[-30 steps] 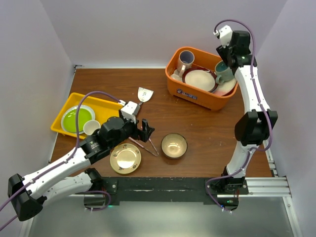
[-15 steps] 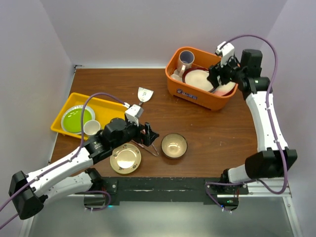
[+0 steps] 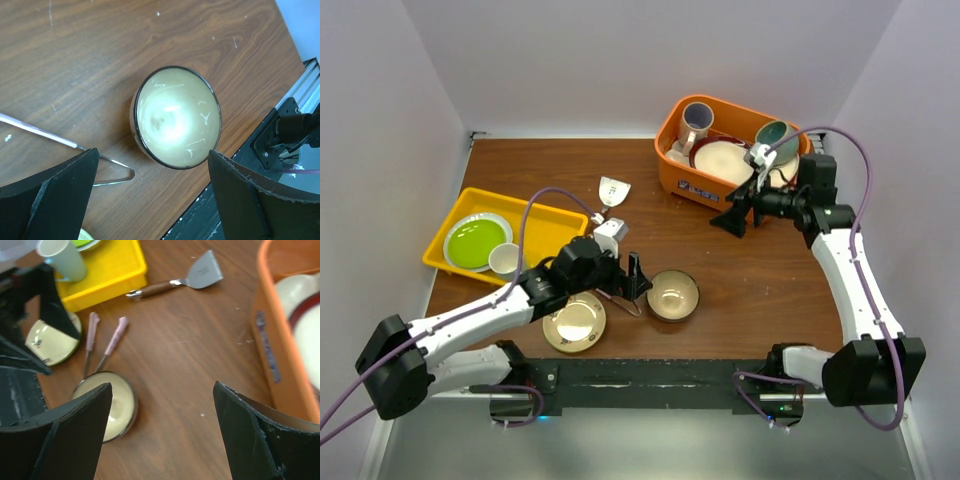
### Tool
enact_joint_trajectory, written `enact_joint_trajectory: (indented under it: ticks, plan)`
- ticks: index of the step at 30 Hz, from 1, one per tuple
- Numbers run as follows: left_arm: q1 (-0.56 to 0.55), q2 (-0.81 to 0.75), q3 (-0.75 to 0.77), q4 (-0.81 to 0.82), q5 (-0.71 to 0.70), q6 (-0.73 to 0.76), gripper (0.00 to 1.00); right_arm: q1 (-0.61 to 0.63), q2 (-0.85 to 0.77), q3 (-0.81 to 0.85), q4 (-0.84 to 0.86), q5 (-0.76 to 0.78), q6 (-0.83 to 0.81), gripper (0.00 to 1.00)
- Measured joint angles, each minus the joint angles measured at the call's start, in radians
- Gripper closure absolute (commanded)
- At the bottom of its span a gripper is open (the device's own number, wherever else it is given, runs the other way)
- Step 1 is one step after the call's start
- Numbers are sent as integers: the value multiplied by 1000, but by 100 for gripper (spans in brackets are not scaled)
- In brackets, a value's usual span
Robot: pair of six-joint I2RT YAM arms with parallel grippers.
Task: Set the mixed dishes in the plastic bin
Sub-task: Pick up the bowl from the center of the board.
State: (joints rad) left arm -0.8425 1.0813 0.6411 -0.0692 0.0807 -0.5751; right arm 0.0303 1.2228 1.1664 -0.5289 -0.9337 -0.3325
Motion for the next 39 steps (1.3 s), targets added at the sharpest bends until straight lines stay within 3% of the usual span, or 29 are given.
enact_joint_trajectory:
  ticks: [6,12,24,39]
  plan:
    - [-12,95,5,-2,15,-17,8,0,-57,-124,30,-114,-8,2]
    - [-74,234,91,-48,-37,-17,16,0,-79,-192,49,-185,-25,2]
    - [-143,444,254,-164,-198,-16,47,0,-87,-260,88,-222,-27,2]
    - [-175,544,345,-243,-304,-7,82,0,-87,-271,92,-237,-50,2]
